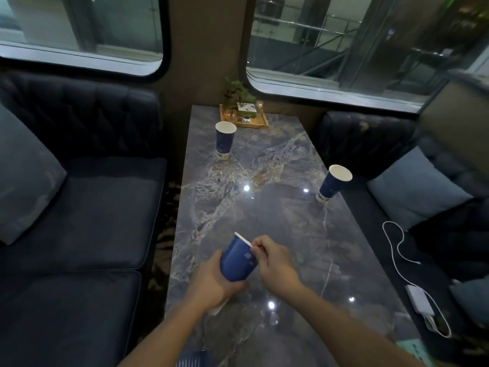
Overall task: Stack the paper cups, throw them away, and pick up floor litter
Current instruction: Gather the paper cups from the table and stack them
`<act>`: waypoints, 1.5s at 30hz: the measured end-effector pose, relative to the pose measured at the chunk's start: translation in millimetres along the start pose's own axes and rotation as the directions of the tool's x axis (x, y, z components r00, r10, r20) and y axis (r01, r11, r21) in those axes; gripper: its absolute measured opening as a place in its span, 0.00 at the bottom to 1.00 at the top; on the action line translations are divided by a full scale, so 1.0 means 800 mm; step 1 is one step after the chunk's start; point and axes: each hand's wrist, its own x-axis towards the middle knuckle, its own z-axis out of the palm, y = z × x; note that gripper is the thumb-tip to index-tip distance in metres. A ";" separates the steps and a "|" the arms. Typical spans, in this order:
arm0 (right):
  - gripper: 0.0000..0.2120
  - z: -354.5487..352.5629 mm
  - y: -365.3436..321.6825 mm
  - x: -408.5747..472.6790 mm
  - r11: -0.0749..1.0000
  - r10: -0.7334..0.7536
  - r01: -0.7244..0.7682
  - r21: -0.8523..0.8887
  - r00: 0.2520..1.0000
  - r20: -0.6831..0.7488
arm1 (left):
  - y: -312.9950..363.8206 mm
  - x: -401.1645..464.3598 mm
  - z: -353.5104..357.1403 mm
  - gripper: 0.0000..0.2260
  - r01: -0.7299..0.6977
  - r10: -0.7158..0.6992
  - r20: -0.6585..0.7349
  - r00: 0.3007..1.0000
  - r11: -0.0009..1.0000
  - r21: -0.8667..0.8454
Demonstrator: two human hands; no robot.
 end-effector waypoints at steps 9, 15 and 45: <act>0.07 -0.036 0.015 0.002 0.999 -0.047 0.047 -0.012 0.999 0.008 | 0.027 0.002 0.016 0.27 -0.006 0.006 -0.017 1.000 1.000 0.021; 0.08 -0.074 0.043 0.010 0.997 -0.083 0.082 -0.013 0.996 -0.022 | 0.060 0.010 0.035 0.29 -0.025 0.025 0.011 1.000 0.999 0.032; 0.16 -0.236 0.236 0.235 0.912 0.114 -0.208 -0.353 0.956 -0.270 | 0.098 0.169 0.085 0.28 0.009 -0.004 0.054 0.999 0.995 -0.095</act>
